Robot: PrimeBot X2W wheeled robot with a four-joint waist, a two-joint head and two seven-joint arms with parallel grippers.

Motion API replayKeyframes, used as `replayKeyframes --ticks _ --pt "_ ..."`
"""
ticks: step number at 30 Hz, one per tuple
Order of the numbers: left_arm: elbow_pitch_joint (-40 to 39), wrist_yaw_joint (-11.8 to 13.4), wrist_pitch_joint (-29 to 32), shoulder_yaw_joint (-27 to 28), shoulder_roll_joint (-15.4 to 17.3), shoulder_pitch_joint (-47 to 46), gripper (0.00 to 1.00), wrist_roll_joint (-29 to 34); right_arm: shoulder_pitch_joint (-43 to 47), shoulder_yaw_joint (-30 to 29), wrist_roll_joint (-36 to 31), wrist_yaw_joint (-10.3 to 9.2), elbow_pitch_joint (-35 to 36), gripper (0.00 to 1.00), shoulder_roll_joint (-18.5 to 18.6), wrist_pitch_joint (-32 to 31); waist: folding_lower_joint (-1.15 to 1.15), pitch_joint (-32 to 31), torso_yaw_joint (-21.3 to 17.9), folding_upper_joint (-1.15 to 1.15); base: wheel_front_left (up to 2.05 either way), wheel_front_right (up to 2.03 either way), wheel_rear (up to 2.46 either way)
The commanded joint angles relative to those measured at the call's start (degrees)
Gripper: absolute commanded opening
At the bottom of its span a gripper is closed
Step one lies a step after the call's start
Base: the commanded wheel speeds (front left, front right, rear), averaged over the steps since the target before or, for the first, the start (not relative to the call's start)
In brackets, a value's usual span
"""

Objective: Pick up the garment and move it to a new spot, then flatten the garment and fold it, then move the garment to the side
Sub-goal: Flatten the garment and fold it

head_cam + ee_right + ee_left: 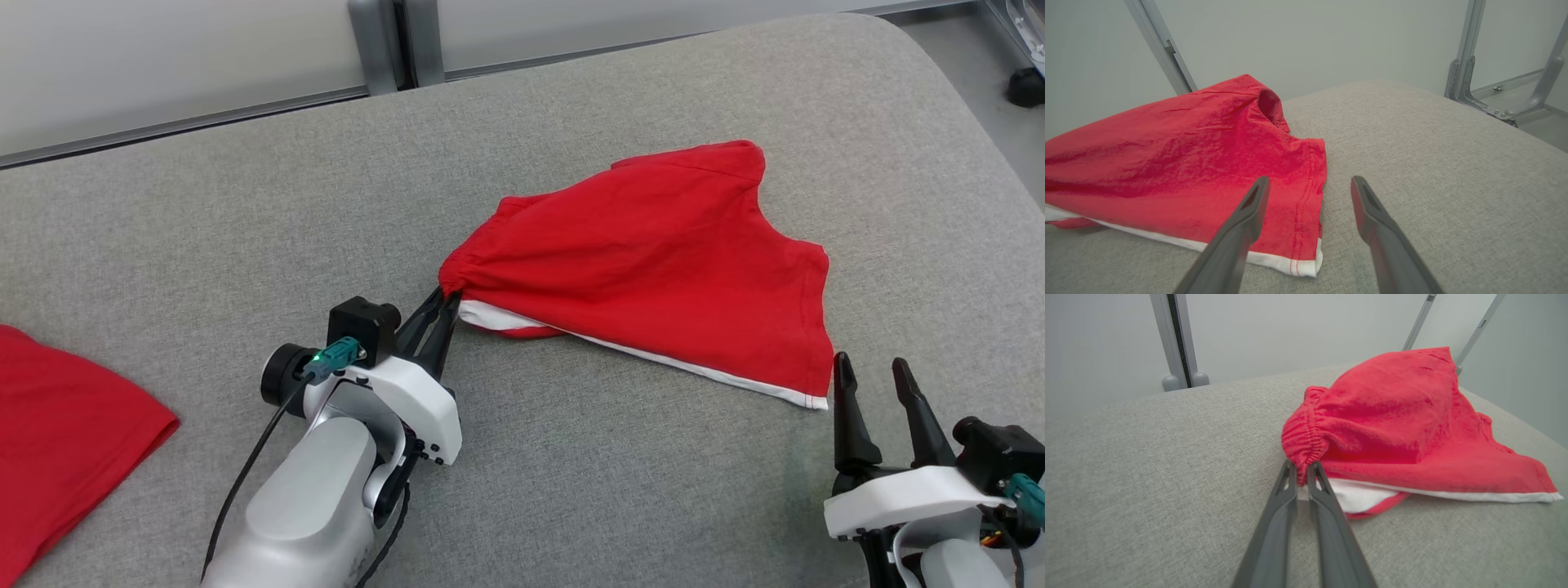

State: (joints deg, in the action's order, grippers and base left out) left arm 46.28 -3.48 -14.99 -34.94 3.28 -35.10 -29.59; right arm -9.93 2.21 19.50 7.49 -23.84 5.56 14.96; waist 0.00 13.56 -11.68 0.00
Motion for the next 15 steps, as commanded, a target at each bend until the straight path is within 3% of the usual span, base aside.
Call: replayKeyframes --ticks 1,3,4,5,6,15 --pt "-0.3 -0.3 -0.3 0.3 0.4 0.6 0.00 0.6 0.3 -0.1 -0.2 0.01 -0.8 1.00 0.1 0.3 0.00 -0.2 0.1 0.00 0.00 0.00 0.00" --pt "-0.6 -0.7 -0.3 0.4 0.3 1.0 0.00 0.9 0.3 -0.1 -0.2 0.01 -2.6 1.00 0.0 0.0 0.00 -0.4 0.0 0.00 0.00 0.00 0.00" --pt "-0.8 -1.0 -0.3 0.4 0.3 1.2 0.20 1.0 0.2 -0.1 -0.2 0.01 -3.4 1.00 0.0 -0.2 0.00 -0.5 0.0 0.00 0.00 0.00 0.00" --pt "-0.9 -1.0 -0.3 0.4 0.3 1.5 0.67 1.1 0.1 0.1 -0.2 0.01 -4.2 1.00 -0.1 -0.5 0.00 -0.6 0.0 0.00 0.00 0.00 0.00" --pt "-0.8 -1.2 -0.3 0.3 0.3 1.8 1.00 1.3 0.0 0.3 0.0 0.01 -4.9 1.00 -0.2 -0.8 0.00 -0.6 0.1 0.00 0.00 0.00 0.00" --pt "-1.7 -1.9 -0.3 1.4 0.2 4.0 1.00 2.6 -1.8 1.7 1.2 0.01 -9.9 1.00 0.3 -0.9 0.00 -0.6 1.3 0.00 0.00 0.00 0.00"
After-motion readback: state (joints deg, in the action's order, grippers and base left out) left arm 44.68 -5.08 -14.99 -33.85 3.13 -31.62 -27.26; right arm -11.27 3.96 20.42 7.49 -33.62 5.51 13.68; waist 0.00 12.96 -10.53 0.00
